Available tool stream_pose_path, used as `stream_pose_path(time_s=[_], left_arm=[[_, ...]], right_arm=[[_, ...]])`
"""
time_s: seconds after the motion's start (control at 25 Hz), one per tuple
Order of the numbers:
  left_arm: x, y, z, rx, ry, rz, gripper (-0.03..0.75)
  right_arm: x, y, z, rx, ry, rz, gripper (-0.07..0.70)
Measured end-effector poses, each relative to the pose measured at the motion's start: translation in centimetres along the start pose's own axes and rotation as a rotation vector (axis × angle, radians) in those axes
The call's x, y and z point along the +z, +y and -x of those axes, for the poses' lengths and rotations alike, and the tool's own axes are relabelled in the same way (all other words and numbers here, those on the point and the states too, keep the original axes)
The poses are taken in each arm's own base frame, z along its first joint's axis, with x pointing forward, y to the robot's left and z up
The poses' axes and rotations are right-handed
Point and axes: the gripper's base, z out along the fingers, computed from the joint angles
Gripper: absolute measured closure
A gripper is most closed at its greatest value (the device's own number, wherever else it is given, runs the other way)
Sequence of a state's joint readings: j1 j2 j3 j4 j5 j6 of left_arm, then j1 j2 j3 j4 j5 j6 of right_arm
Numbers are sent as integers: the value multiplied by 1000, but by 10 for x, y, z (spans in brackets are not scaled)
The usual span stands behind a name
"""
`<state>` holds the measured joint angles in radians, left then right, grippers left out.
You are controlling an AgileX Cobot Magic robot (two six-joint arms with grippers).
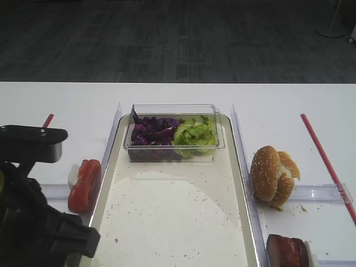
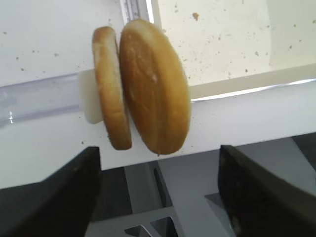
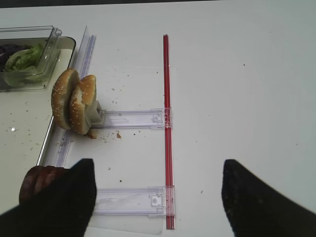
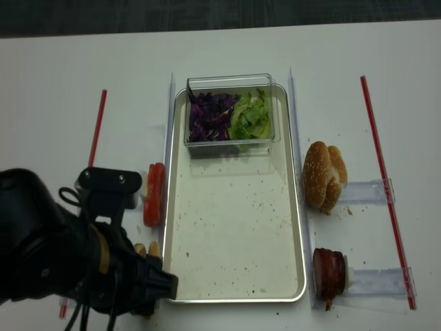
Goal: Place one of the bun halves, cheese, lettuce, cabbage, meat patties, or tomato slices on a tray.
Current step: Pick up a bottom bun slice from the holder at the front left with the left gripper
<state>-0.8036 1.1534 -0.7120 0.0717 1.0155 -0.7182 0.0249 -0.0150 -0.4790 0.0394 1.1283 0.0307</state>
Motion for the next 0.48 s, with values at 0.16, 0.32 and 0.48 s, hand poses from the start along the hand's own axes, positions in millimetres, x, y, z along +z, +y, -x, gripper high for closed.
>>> stream_pose_path(time_s=[0.16,0.32,0.48], left_arm=[[8,-15,12,1,7,-1,254],[15,-24,21,-3,15,3,254],[21,-27,24,-9,27,12,255]], right_arm=[[0,0,0,0,0,0,79],[0,0,0,0,0,0,79],[0,0,0,0,0,0,79]])
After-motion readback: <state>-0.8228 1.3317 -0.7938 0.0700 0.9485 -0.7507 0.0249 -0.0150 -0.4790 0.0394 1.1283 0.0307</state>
